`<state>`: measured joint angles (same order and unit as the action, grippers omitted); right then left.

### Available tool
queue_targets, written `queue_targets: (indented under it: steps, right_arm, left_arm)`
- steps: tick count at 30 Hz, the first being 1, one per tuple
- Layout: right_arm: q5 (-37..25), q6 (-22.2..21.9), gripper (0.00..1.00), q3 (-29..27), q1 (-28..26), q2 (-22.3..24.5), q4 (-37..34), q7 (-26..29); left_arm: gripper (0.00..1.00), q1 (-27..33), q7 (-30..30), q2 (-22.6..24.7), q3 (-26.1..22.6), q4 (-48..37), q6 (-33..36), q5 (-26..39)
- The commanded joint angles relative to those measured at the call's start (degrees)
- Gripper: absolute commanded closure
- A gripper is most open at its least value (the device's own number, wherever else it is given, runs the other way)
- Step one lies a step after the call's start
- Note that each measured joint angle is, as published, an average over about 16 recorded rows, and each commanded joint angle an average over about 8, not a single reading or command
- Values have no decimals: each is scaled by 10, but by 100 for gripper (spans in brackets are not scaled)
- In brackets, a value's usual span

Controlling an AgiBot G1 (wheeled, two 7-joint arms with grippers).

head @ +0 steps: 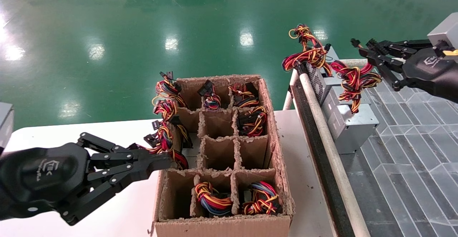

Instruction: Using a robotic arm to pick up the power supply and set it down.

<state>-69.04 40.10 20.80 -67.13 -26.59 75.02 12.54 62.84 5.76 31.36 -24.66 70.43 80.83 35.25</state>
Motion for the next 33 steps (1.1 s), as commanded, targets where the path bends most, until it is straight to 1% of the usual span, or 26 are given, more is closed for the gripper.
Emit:
queue_targets:
  steps: [1, 12, 17, 24, 28, 32, 33]
  right_arm:
    - [-5, 1, 0, 3, -3, -2, -1, 3]
    - [-10, 7, 0, 2, -23, 5, 19, 9]
    - [5, 13, 0, -12, -30, 7, 24, -7]
    - [37, 39, 0, -31, -30, 7, 26, -46]
    - [45, 58, 0, -30, -27, 2, 25, -45]
    - [61, 86, 0, -31, -22, -4, 22, -43]
    - [65, 93, 0, -31, -20, -6, 21, -42]
  left_arm:
    - [100, 0, 0, 0, 0, 0, 0, 0]
    - [100, 0, 0, 0, 0, 0, 0, 0]
    - [100, 0, 0, 0, 0, 0, 0, 0]
    - [100, 0, 0, 0, 0, 0, 0, 0]
    - [100, 0, 0, 0, 0, 0, 0, 0]
    - [100, 0, 0, 0, 0, 0, 0, 0]
    - [92, 0, 0, 0, 0, 0, 0, 0]
